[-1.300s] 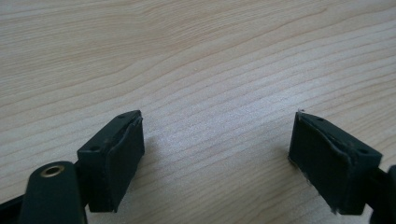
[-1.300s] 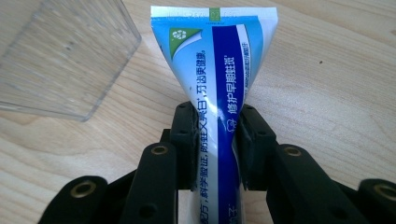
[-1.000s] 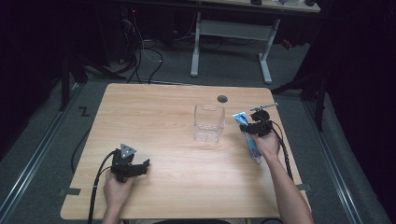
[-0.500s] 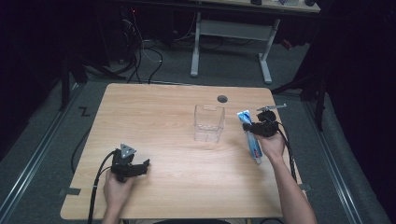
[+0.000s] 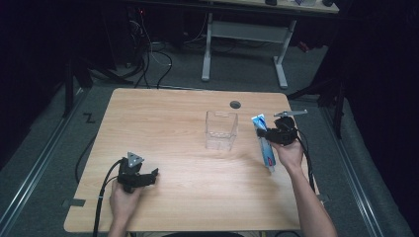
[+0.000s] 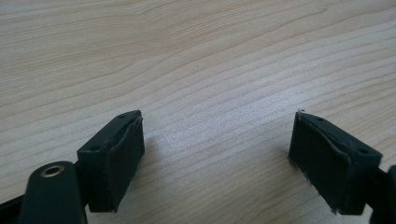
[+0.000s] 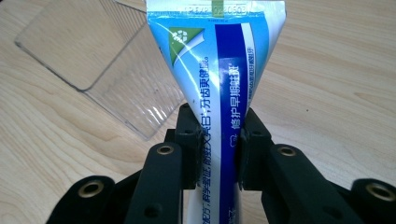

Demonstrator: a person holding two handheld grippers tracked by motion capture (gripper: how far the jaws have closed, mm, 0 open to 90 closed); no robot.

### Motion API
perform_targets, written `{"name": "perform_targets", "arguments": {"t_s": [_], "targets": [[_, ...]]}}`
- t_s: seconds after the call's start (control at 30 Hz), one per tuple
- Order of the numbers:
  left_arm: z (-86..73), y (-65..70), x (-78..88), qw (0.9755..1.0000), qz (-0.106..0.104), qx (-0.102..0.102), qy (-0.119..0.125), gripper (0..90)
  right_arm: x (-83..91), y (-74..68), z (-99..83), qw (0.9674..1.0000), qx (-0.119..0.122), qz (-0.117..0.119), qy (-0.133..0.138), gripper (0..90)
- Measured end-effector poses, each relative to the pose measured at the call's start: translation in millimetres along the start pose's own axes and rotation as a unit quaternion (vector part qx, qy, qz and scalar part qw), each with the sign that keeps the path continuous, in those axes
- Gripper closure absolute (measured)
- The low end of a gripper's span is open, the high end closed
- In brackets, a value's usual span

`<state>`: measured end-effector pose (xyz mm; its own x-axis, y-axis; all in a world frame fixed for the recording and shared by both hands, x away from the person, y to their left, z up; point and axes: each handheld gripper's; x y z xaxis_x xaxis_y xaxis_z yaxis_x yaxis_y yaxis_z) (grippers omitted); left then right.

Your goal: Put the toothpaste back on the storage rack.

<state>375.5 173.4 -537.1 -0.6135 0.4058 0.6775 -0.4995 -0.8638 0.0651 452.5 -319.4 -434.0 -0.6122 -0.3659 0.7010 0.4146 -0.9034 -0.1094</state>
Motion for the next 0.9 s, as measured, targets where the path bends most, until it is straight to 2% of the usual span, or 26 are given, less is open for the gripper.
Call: {"name": "perform_targets", "arguments": {"t_s": [0.37, 0.7, 0.9], "targets": [[0.0, 0.0, 0.0, 1.0, 0.0, 0.0, 0.0, 18.6, 16.8, -11.6, 4.9, 0.9994, 0.014, 0.015, 0.027, 74.4], [0.0, 0.0, 0.0, 1.0, 0.0, 0.0, 0.0, 18.6, 25.7, -16.6, 9.0, 0.9986, 0.015, 0.026, 0.043, 74.3], [0.0, 0.0, 0.0, 1.0, 0.0, 0.0, 0.0, 18.6, 29.8, -22.8, 11.8, 0.998, 0.024, 0.029, 0.05, 74.3]]}}
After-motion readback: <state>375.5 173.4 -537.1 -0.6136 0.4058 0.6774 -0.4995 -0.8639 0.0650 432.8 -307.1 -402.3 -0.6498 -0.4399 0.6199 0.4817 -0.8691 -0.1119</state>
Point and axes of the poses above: each handheld gripper's, and its own axes: x roughly backward along the jaws, z roughly out of its top, y roughly to its right, and after that the axes turned 4 degrees about -z, right-handed
